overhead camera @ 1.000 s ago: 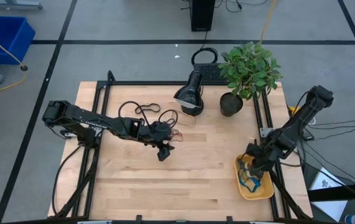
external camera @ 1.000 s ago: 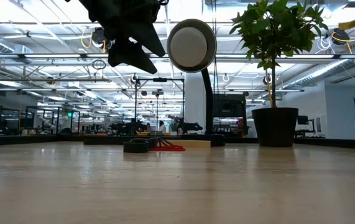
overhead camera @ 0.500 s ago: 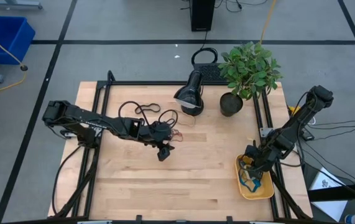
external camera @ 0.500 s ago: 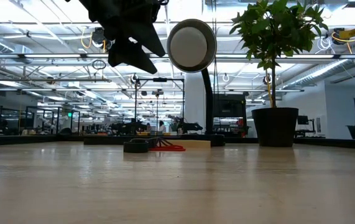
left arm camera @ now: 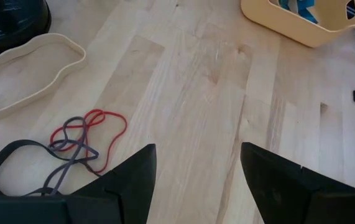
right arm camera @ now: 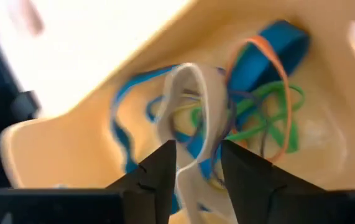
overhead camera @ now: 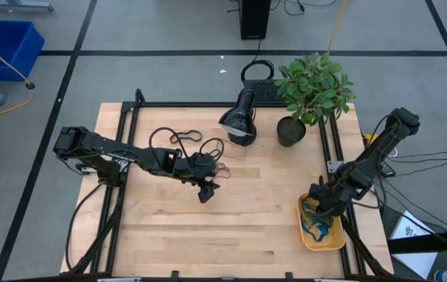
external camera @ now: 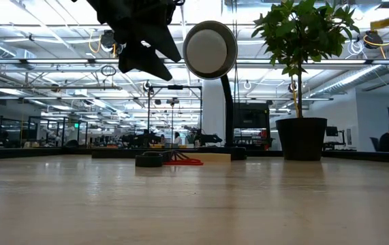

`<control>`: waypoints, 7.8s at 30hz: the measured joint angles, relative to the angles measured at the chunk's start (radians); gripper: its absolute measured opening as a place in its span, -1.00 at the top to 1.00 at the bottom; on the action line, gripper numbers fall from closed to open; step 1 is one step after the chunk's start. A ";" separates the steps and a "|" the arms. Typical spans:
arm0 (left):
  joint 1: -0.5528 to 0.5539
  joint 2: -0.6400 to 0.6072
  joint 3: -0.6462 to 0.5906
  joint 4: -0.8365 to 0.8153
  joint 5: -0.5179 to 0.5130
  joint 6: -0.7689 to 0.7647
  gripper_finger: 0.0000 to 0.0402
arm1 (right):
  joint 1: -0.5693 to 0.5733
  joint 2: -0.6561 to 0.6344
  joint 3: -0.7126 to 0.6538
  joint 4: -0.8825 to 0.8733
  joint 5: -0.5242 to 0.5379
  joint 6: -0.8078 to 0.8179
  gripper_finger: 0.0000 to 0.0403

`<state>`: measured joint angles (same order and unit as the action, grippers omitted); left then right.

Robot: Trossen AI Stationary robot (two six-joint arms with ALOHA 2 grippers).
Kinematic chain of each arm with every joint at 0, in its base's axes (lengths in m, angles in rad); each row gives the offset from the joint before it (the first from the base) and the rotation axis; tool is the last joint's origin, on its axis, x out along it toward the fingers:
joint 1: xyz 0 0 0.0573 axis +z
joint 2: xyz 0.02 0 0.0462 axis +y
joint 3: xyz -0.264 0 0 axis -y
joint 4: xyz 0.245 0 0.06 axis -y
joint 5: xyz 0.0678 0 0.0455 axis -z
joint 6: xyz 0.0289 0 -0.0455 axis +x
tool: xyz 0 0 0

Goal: Pick and place rubber bands into bin
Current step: Put the black rubber band into the yellow bin

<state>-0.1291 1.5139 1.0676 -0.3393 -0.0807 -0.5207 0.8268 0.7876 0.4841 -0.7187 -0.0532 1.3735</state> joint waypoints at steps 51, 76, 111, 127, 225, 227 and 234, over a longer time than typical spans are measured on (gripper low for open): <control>0.024 0.016 0.000 -0.058 -0.077 0.174 -0.20 | -0.001 -0.006 0.311 0.125 0.864 -0.967 0.41; 0.014 0.329 0.000 -0.111 -0.032 0.248 -0.20 | -0.062 -0.007 0.291 0.110 0.864 -0.967 0.43; 0.017 0.155 -0.003 -0.130 0.279 0.076 0.97 | -0.063 -0.008 0.146 0.287 0.864 -0.975 0.47; 0.014 -0.101 -0.001 0.161 0.315 0.007 0.97 | -0.062 -0.011 0.146 0.380 0.864 -1.057 0.47; -0.023 -0.100 0.004 0.367 0.139 0.204 0.01 | -0.572 0.742 0.224 1.774 0.319 -1.442 1.00; -0.023 -0.101 0.002 0.296 0.140 0.196 -0.04 | -0.570 0.708 0.224 1.753 0.318 -1.444 1.00; -0.023 -0.099 0.002 0.122 0.128 0.136 -0.09 | -0.556 0.525 0.225 1.478 0.323 -1.464 1.00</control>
<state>-0.1520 1.4147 1.0695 -0.2174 0.0475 -0.3843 0.2711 1.3122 0.7089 0.7595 0.2694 -0.0901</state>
